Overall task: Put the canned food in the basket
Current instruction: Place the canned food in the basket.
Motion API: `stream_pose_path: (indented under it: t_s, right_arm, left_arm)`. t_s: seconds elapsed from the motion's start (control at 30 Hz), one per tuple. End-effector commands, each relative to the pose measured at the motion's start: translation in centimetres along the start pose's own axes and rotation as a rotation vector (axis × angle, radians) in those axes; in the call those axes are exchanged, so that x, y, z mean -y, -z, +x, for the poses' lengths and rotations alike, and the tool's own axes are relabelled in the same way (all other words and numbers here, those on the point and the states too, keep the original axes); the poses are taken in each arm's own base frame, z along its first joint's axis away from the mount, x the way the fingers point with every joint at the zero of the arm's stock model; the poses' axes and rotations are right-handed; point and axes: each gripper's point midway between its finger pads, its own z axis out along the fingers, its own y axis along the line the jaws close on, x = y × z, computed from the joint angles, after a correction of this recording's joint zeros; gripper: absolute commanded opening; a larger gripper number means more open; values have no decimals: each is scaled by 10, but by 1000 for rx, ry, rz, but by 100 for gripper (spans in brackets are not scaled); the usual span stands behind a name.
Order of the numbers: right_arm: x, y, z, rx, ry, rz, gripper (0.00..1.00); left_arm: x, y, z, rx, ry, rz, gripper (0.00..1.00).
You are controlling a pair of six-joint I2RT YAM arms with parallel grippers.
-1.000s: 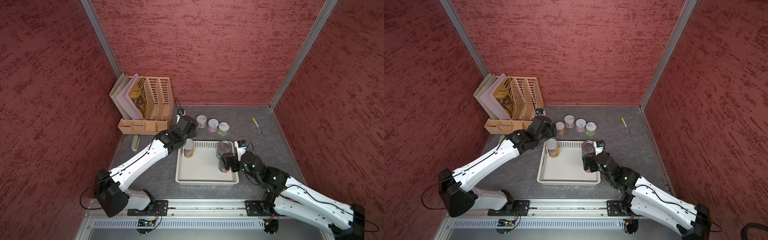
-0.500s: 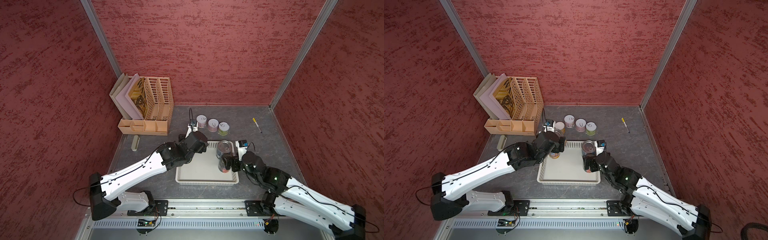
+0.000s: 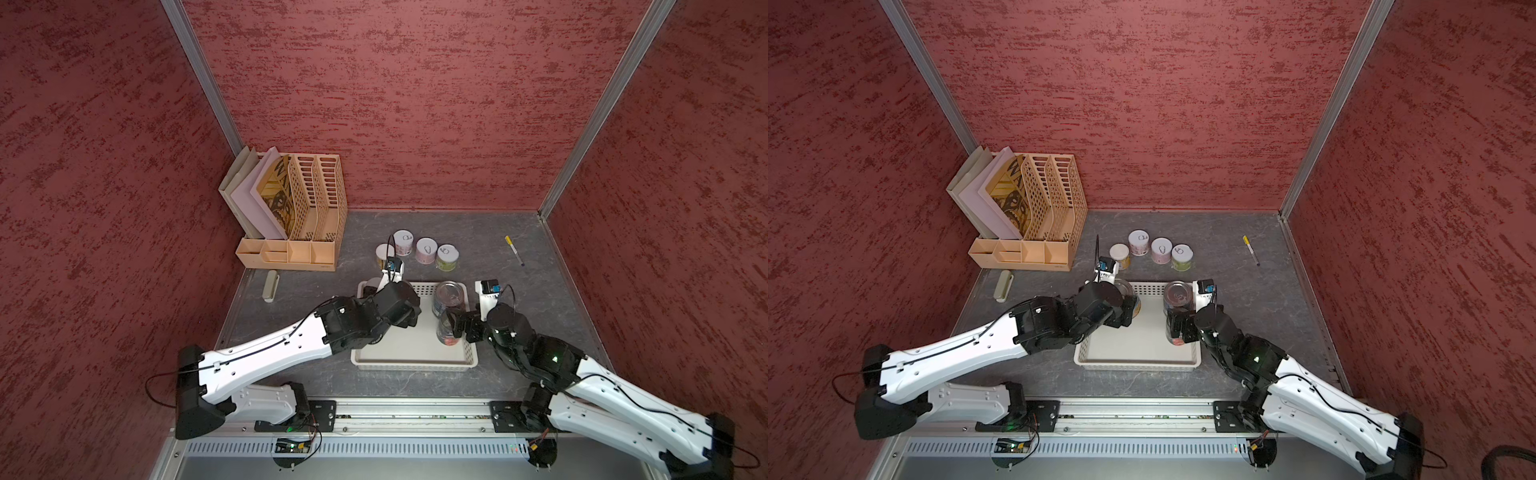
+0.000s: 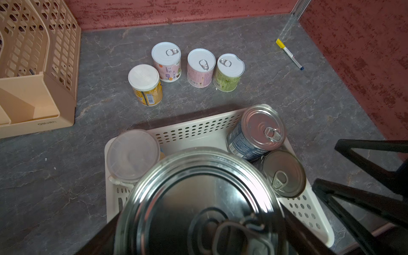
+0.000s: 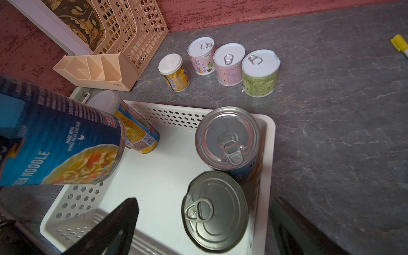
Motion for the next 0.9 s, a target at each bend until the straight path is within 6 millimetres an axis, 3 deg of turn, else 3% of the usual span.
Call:
stream_pose_path:
  t_s: [0.0, 0.5, 0.87]
  right_arm:
    - [7, 0, 3, 1, -5, 29, 98]
    - [7, -7, 7, -18, 4, 40, 98]
    - [6, -9, 9, -27, 9, 43, 99]
  left_arm:
    - [3, 10, -26, 94, 93, 45, 44]
    - [-59, -39, 27, -23, 132, -50, 43]
    - [-68, -65, 51, -71, 104, -102, 43]
